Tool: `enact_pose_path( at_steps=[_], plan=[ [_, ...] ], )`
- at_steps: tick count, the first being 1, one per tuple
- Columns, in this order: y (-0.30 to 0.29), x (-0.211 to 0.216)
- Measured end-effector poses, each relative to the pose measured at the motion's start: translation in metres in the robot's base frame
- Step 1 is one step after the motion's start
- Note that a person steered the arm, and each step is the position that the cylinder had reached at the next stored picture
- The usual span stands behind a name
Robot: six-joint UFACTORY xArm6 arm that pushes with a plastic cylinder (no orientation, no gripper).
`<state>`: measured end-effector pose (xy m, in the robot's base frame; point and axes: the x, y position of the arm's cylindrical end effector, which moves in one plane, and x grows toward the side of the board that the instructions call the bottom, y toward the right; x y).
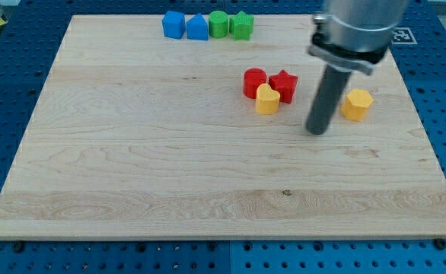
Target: Slide the yellow heart to the yellow hexagon
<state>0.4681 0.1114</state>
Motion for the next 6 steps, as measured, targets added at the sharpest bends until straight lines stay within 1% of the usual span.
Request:
enact_pose_path(
  at_steps=[1,2,3,5,6],
  plan=[
    [-0.058,-0.009],
    [-0.076,-0.041],
    [-0.081,-0.043],
    [-0.119,-0.047],
    [-0.121,-0.052]
  ],
)
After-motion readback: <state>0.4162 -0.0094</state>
